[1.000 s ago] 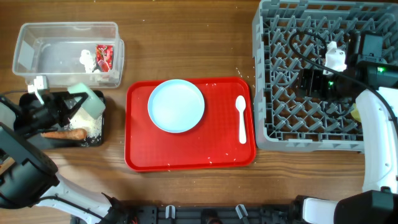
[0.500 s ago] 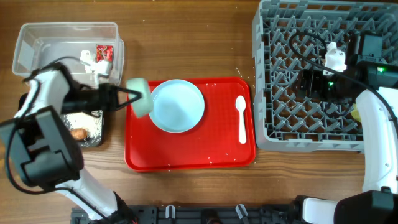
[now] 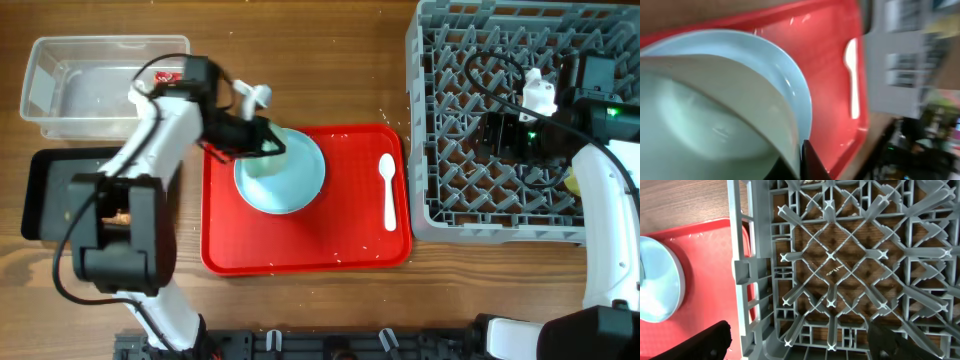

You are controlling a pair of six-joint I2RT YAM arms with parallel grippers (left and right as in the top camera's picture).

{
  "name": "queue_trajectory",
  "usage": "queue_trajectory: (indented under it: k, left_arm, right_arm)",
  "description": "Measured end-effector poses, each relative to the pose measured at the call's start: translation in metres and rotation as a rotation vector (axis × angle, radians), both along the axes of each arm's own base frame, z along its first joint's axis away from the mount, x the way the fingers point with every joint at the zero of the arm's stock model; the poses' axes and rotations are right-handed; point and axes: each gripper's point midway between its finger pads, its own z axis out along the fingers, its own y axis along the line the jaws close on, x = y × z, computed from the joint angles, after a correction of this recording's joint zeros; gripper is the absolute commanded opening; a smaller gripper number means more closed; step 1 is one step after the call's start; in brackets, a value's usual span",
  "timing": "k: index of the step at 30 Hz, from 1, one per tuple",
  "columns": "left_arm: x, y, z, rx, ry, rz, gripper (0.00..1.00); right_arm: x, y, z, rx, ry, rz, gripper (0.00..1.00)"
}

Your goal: Sort waste into correct bins and load items into the dishwasher rack

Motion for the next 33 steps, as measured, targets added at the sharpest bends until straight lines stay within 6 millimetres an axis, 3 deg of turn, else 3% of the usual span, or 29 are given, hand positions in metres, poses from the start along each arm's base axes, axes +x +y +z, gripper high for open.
queue_trajectory:
  k: [4, 7, 10, 14, 16, 18, 21, 22, 23, 27, 29, 30, 33]
  left_arm:
    - [-0.012, -0.027, -0.012, 0.205, -0.014, -0.041, 0.04]
    - [-0.025, -0.045, -0.021, 0.326, -0.032, -0.084, 0.22]
    - [-0.036, -0.054, -0.025, 0.379, -0.033, -0.109, 0.29]
    - [-0.034, -0.048, -0.027, 0.411, -0.024, -0.080, 0.36]
    - [-0.028, -0.036, -0.024, 0.431, -0.022, -0.031, 0.45]
    - [-0.019, -0.015, -0.008, 0.446, -0.042, 0.048, 0.46]
    - [-0.011, 0.039, 0.040, 0.447, -0.088, 0.214, 0.56]
    - [-0.016, 0.071, 0.059, 0.451, -0.078, 0.307, 0.57]
    - [-0.017, 0.090, 0.067, 0.454, -0.078, 0.364, 0.59]
    - [-0.033, 0.174, 0.083, 0.473, 0.002, 0.634, 0.64]
    - [-0.036, 0.196, 0.082, 0.470, 0.039, 0.725, 0.64]
    - [-0.040, 0.215, 0.082, 0.464, 0.070, 0.808, 0.64]
    - [-0.043, 0.229, 0.082, 0.456, 0.096, 0.883, 0.66]
  right_arm:
    - [0.000, 0.000, 0.000, 0.000, 0.000, 0.000, 0.90]
    - [0.000, 0.000, 0.000, 0.000, 0.001, 0.000, 0.94]
    - [0.000, 0.000, 0.000, 0.000, 0.001, 0.000, 1.00]
    - [0.000, 0.000, 0.000, 0.002, 0.000, 0.001, 1.00]
    - [0.005, 0.004, 0.003, 0.024, -0.024, 0.009, 1.00]
    - [0.010, 0.010, 0.006, 0.056, -0.052, 0.023, 0.95]
    - [0.012, 0.026, 0.008, 0.083, -0.062, 0.067, 0.93]
    - [0.011, 0.043, 0.008, 0.082, -0.060, 0.119, 0.93]
    - [0.010, 0.057, 0.008, 0.078, -0.062, 0.157, 0.93]
    - [0.011, 0.150, 0.017, 0.067, -0.147, 0.368, 0.90]
    - [0.011, 0.185, 0.023, 0.066, -0.201, 0.407, 0.85]
    - [0.009, 0.213, 0.025, 0.075, -0.234, 0.437, 0.82]
    - [0.007, 0.249, 0.010, 0.086, -0.221, 0.439, 0.78]
